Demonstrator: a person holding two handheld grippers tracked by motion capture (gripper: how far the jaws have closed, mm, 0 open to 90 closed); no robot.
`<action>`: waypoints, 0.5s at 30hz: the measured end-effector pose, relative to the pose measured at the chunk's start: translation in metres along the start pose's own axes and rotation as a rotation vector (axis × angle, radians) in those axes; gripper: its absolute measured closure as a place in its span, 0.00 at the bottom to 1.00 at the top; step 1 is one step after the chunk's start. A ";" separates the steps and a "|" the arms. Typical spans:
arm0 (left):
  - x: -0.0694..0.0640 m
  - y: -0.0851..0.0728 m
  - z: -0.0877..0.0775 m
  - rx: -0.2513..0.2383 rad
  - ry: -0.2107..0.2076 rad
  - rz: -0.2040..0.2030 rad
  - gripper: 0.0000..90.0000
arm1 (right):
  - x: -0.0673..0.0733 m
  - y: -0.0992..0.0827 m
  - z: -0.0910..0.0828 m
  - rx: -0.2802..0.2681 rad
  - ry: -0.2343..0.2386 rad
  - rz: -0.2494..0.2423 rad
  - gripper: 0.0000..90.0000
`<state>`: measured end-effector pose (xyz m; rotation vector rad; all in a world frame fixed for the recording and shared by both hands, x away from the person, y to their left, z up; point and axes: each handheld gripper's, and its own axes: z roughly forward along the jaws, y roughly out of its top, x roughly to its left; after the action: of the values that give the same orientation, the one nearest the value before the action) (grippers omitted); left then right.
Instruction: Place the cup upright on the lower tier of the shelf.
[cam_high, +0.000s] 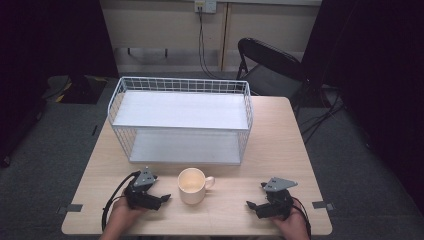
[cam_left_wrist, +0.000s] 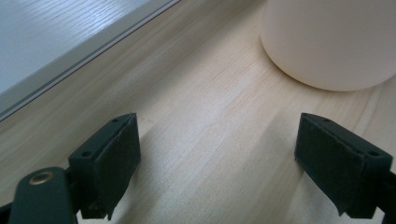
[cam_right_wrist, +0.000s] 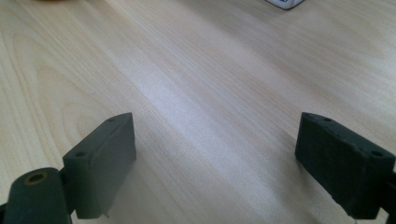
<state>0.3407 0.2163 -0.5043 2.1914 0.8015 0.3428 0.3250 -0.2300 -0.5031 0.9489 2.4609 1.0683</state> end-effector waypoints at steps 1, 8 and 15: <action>0.000 0.000 0.000 0.002 0.001 0.000 0.15 | 0.000 0.000 0.000 0.000 -0.002 0.001 0.13; 0.000 0.000 0.000 0.000 0.000 -0.001 0.15 | 0.006 0.006 -0.001 0.029 0.001 -0.023 0.20; 0.000 0.000 0.000 0.000 0.000 0.000 0.15 | 0.016 0.020 0.001 0.033 0.053 -0.043 0.23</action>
<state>0.3408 0.2163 -0.5042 2.1920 0.8011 0.3424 0.3224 -0.2089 -0.4891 0.8836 2.5376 1.0542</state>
